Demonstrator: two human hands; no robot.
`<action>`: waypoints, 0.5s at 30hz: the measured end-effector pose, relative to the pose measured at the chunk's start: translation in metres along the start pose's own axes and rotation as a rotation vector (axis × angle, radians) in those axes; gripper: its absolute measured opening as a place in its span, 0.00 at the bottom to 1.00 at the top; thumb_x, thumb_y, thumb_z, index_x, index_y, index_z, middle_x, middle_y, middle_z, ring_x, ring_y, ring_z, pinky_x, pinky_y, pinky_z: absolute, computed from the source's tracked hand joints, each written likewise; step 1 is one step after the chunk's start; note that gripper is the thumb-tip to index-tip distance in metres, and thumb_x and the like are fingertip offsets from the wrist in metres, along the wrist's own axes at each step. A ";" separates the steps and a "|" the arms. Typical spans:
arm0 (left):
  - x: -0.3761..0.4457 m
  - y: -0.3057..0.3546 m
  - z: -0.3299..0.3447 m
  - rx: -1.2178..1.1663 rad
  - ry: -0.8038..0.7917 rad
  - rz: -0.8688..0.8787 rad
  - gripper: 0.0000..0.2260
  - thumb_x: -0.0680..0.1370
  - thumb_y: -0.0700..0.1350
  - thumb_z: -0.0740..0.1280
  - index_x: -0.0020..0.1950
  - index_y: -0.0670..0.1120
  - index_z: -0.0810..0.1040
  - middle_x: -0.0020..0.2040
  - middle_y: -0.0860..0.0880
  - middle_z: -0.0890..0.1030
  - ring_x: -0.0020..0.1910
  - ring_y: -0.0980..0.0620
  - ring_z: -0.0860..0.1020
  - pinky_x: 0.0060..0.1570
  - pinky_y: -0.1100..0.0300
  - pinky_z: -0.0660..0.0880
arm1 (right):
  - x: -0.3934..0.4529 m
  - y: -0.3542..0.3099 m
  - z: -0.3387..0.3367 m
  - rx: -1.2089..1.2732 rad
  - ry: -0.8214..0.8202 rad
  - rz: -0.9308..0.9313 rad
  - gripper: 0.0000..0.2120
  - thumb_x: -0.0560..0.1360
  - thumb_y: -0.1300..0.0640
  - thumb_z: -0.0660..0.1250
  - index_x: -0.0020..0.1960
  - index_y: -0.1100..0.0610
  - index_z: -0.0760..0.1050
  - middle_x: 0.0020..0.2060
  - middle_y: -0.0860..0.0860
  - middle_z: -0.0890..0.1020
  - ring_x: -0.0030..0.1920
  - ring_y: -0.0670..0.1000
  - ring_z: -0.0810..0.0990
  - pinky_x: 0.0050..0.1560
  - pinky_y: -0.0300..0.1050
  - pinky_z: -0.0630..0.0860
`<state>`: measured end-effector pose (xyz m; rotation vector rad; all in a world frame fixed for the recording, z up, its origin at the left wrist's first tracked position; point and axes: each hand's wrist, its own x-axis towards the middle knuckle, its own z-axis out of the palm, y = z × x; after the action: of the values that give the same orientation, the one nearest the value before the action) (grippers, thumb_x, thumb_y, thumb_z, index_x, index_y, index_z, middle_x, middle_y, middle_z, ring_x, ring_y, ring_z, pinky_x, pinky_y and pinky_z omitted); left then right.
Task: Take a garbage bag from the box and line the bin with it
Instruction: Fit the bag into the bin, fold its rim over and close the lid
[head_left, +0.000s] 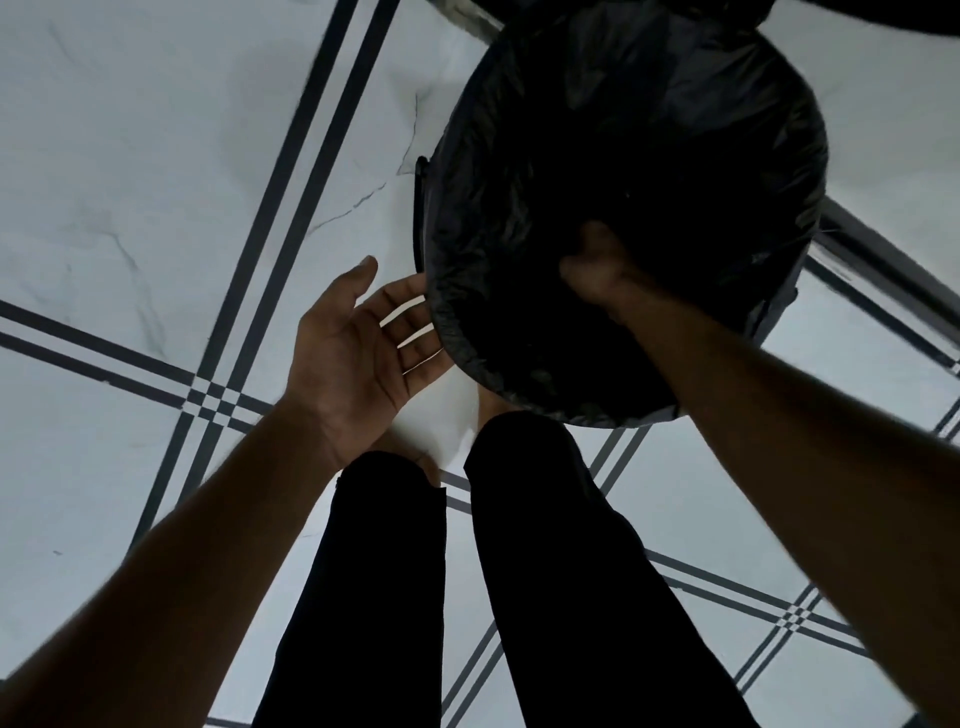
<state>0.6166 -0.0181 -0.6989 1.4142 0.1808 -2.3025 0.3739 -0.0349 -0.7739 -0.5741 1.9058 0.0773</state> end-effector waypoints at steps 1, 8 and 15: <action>-0.002 -0.002 0.001 -0.002 0.018 -0.002 0.19 0.80 0.57 0.60 0.53 0.45 0.82 0.50 0.47 0.84 0.49 0.49 0.84 0.49 0.55 0.82 | -0.008 -0.003 0.001 0.153 0.065 -0.014 0.19 0.80 0.65 0.58 0.71 0.60 0.70 0.67 0.59 0.75 0.66 0.59 0.75 0.64 0.45 0.72; -0.014 -0.008 0.015 -0.009 0.050 0.024 0.17 0.80 0.56 0.61 0.50 0.45 0.81 0.46 0.48 0.84 0.48 0.50 0.83 0.51 0.56 0.82 | -0.045 -0.030 0.032 0.840 -0.130 0.055 0.40 0.66 0.29 0.61 0.71 0.52 0.72 0.65 0.52 0.78 0.63 0.54 0.77 0.70 0.53 0.69; -0.015 -0.006 0.017 0.042 0.075 0.013 0.17 0.80 0.56 0.61 0.48 0.45 0.82 0.46 0.48 0.84 0.48 0.49 0.83 0.49 0.56 0.81 | -0.050 -0.047 0.057 0.542 -0.188 -0.008 0.36 0.77 0.33 0.54 0.74 0.57 0.67 0.71 0.54 0.71 0.71 0.57 0.70 0.74 0.53 0.64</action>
<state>0.6063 -0.0137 -0.6786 1.5186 0.1460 -2.2565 0.4570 -0.0404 -0.7425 -0.1967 1.6460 -0.3686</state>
